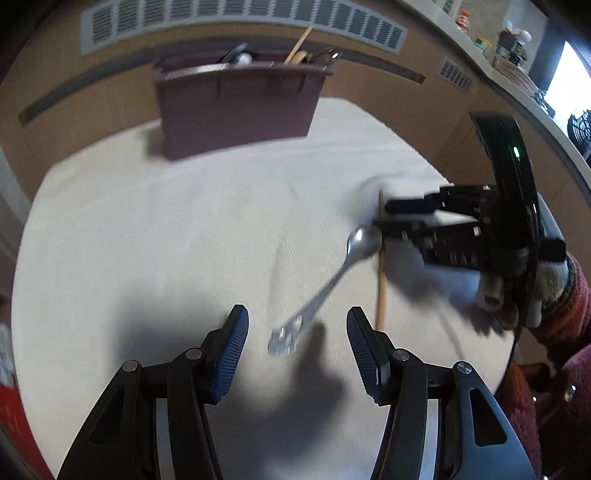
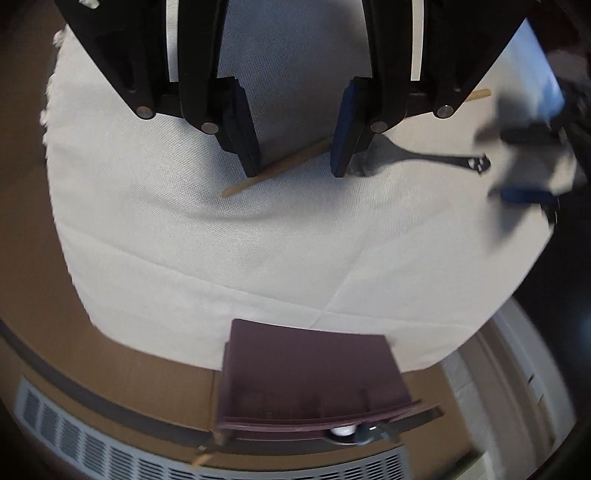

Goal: Organize utensils
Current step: 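Grasp the smiley-handled metal spoon with the left tool while the right tool grasps the other chopstick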

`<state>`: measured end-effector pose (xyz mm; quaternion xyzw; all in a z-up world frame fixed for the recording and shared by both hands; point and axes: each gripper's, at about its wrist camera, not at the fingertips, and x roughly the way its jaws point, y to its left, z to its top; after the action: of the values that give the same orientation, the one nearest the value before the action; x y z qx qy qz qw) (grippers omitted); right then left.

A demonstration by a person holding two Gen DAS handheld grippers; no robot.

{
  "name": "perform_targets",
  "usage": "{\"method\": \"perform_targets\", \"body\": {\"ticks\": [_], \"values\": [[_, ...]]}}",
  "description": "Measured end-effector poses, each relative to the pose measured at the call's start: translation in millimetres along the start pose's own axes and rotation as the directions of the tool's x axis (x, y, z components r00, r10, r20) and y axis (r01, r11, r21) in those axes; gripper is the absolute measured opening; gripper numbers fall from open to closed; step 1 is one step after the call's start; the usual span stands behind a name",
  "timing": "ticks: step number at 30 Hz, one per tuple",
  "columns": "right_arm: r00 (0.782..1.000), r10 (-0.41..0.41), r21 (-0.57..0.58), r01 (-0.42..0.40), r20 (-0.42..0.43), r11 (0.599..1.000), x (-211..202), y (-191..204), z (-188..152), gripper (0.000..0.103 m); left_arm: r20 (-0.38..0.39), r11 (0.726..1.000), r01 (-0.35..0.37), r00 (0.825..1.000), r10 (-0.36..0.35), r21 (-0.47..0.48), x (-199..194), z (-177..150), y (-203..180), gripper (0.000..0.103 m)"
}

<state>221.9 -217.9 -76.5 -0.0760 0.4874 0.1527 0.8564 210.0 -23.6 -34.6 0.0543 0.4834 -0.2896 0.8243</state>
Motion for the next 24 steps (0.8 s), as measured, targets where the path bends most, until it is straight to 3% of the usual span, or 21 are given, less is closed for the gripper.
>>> {"method": "perform_targets", "body": {"ticks": [4, 8, 11, 14, 16, 19, 24], "values": [[1.000, -0.020, -0.015, 0.019, -0.023, 1.000, -14, -19, -18, 0.035, -0.036, 0.990, 0.010, 0.999, -0.005, 0.142, 28, 23, -29, 0.056], [0.995, -0.096, -0.006, 0.096, -0.029, 0.995, -27, -43, -40, 0.035, -0.083, 0.964, -0.061, 0.993, 0.085, 0.260, 56, 29, -45, 0.056], [0.996, -0.088, 0.043, 0.089, -0.024, 0.995, -31, -60, -47, 0.035, -0.055, 0.969, -0.124, 0.989, 0.139, 0.212, 58, 34, -33, 0.060], [0.996, -0.083, 0.072, 0.084, -0.014, 0.994, -31, -63, -47, 0.037, -0.020, 0.965, -0.234, 0.971, 0.238, 0.121, 56, 42, -8, 0.060], [0.995, -0.098, 0.064, 0.098, -0.007, 0.993, -31, -58, -47, 0.040, -0.034, 0.974, -0.205, 0.977, 0.209, 0.093, 53, 42, -1, 0.059], [0.995, -0.099, 0.075, 0.098, 0.010, 0.992, -30, -57, -47, 0.042, -0.055, 0.989, -0.074, 0.995, 0.082, 0.128, 48, 42, -11, 0.059], [0.994, -0.098, 0.090, 0.094, 0.041, 0.992, -30, -56, -51, 0.047, -0.061, 0.986, -0.046, 0.997, 0.057, 0.159, 60, 63, -23, 0.059]]}}
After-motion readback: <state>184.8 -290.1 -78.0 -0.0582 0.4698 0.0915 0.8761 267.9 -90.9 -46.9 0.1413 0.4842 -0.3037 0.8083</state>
